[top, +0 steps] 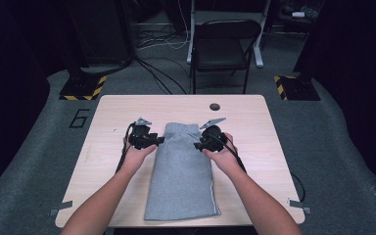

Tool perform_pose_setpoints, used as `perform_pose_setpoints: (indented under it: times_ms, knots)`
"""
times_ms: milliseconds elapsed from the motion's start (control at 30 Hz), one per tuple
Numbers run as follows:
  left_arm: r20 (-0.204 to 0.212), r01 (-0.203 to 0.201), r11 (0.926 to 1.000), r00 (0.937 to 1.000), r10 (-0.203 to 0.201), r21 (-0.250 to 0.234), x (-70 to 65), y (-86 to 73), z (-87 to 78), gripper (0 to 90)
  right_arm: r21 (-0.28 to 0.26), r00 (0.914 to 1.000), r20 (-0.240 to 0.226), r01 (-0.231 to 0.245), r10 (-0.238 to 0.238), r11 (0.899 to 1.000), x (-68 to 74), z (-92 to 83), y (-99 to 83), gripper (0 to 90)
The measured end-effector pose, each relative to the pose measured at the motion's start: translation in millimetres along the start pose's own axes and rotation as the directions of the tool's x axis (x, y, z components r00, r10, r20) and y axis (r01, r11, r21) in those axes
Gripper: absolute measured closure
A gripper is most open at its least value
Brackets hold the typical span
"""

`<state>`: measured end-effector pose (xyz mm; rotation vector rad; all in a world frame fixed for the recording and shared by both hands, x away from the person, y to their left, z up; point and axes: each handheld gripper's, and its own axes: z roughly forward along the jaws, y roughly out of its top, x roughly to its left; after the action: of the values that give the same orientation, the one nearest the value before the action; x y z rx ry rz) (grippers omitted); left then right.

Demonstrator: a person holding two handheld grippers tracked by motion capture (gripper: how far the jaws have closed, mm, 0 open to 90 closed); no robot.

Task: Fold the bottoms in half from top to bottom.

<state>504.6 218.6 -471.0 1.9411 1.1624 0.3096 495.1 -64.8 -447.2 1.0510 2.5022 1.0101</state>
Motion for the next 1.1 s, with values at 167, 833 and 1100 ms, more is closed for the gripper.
perform_pose_setpoints:
  times_ms: [167,833,1100]
  knots:
    - [0.009,-0.011,0.9998,0.9999,0.011,0.016,1.6,7.9,0.8,58.8,0.006,0.9999,0.007,-0.015,0.015,1.0,-1.5,2.3,9.9,61.3]
    - [-0.029,-0.036,0.9974,0.9988,0.038,0.063,14.1,-0.5,36.0,54.8,0.078,0.9951,0.092,-0.041,0.034,0.996,-25.3,43.0,-2.0,52.2]
    - [-0.034,-0.045,0.9943,0.9983,0.048,0.096,15.2,-5.5,45.2,53.2,0.096,0.9914,0.095,-0.099,0.09,0.991,-34.5,50.8,-13.3,51.3]
